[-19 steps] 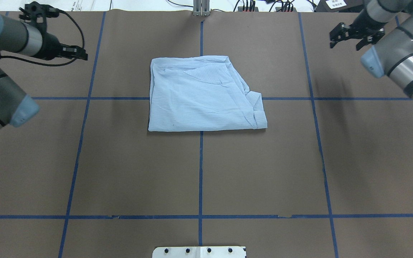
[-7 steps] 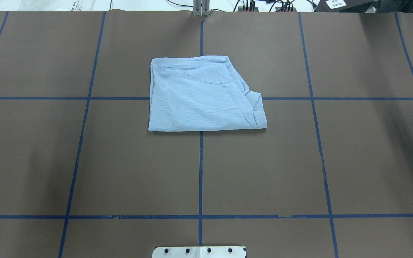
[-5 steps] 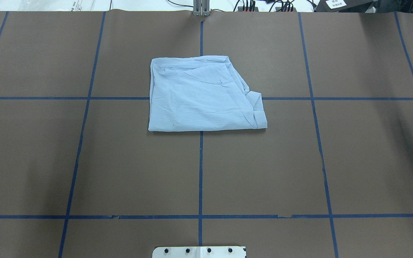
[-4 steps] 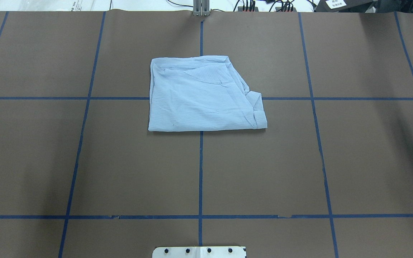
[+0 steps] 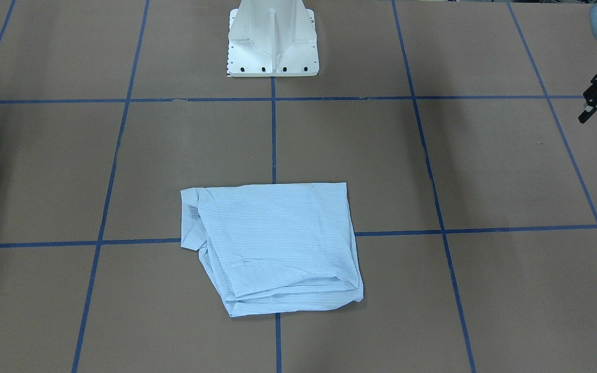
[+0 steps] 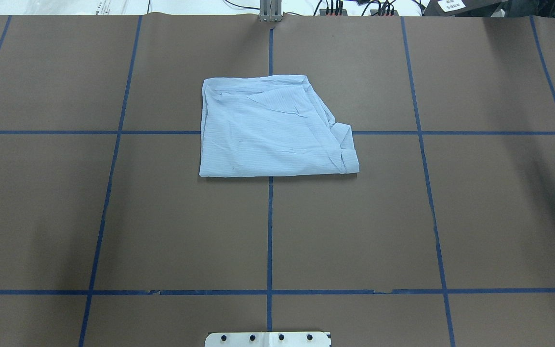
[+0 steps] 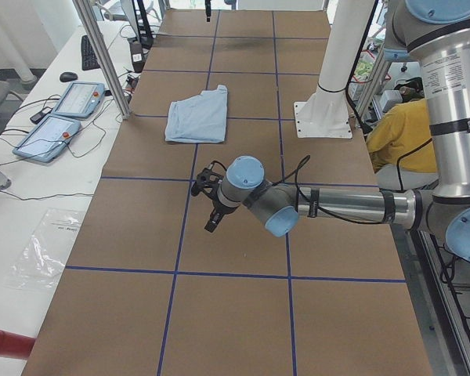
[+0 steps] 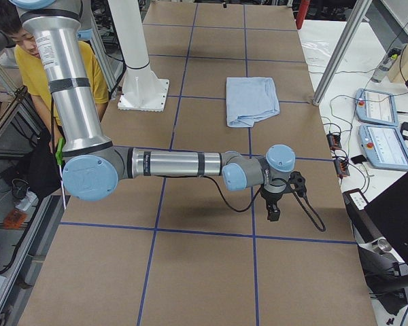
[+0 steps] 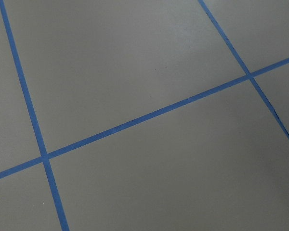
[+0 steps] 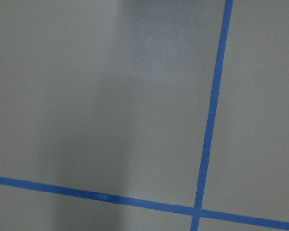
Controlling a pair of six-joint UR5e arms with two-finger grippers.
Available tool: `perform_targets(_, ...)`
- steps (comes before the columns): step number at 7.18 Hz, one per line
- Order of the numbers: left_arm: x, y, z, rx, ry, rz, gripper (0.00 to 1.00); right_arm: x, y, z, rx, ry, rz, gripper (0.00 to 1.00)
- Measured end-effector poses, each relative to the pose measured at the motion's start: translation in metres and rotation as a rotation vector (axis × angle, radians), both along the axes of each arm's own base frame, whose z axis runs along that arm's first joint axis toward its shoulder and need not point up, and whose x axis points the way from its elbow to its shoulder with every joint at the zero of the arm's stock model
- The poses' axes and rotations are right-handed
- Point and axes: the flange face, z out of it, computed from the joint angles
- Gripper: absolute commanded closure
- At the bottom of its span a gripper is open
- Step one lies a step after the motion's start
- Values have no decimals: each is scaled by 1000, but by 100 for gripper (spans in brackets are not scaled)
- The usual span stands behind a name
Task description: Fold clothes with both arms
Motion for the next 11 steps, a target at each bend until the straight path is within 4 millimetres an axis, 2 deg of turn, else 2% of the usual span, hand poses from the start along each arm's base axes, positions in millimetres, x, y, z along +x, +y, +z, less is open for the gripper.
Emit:
perform_targets(2, -6, -5, 9, -44, -13, -14, 1, 4, 5, 3, -49, -20, 3, 0)
perform_targets(3, -20, -5, 9, -46, -16, -44, 1, 11, 3, -5, -73, -22, 14, 0)
perform_targets(4, -35, -5, 7, -36, -23, -69, 1, 17, 1, -22, -97, -21, 26, 0)
perform_targets(6, -53, -7, 17, -17, -83, -64, 1, 32, 5, -60, -123, -9, 51, 0)
perform_targets(7, -61, -17, 24, -30, -144, -71, 1, 39, 11, -66, -141, 1, 62, 0)
perform_targets(9, -77, -32, 38, -82, -221, -79, 1, 39, 20, -63, -150, 26, 59, 0)
perform_targets(11, -78, -30, 43, -147, -144, -33, 1, 33, 27, -53, -162, 33, 44, 0)
